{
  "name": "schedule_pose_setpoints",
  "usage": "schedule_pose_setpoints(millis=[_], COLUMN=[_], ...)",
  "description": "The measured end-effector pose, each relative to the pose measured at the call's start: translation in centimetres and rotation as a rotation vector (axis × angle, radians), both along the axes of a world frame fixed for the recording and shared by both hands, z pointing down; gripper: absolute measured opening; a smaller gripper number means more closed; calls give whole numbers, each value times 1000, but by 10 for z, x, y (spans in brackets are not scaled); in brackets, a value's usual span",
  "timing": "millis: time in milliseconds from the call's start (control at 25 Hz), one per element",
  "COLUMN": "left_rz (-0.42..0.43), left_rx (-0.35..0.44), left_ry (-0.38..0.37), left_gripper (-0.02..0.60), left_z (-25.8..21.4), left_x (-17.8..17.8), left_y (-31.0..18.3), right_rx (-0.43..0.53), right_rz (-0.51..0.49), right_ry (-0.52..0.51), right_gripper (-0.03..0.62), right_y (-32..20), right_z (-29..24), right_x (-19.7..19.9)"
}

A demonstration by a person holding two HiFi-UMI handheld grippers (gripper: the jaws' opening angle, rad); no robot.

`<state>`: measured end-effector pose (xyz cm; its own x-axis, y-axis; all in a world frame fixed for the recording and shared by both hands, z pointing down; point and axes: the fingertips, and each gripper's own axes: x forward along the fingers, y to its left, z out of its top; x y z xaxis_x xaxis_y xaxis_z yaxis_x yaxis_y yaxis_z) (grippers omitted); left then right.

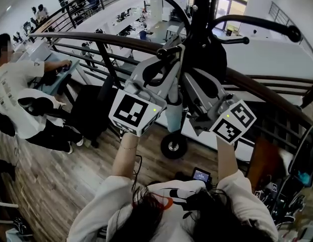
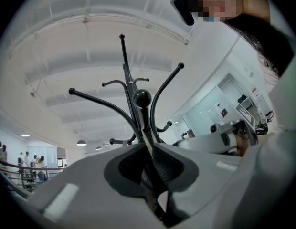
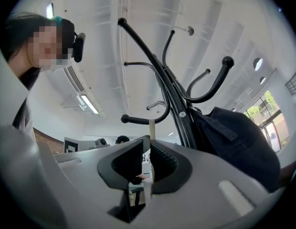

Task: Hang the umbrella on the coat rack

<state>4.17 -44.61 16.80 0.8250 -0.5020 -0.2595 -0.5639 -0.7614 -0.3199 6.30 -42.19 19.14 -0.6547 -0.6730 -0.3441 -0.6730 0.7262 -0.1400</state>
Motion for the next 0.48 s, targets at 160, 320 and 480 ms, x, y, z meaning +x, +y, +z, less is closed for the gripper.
schedule_pose_setpoints(millis=[160,320,480], left_rz=[-33,-63,-80], left_rx=[-42,-93,-165], left_ry=[-32,-45,-44], left_gripper=[35,35,35], left_z=[22,48,74], left_x=[-10,-26,-41], left_y=[5,13,23], right_rx=[-3,-53,-118], right_rz=[20,44,66], right_ry=[1,39,57], right_gripper=[58,58,58], right_y=[11,17,30], right_z=[7,38,74], right_x=[1,-3,-9])
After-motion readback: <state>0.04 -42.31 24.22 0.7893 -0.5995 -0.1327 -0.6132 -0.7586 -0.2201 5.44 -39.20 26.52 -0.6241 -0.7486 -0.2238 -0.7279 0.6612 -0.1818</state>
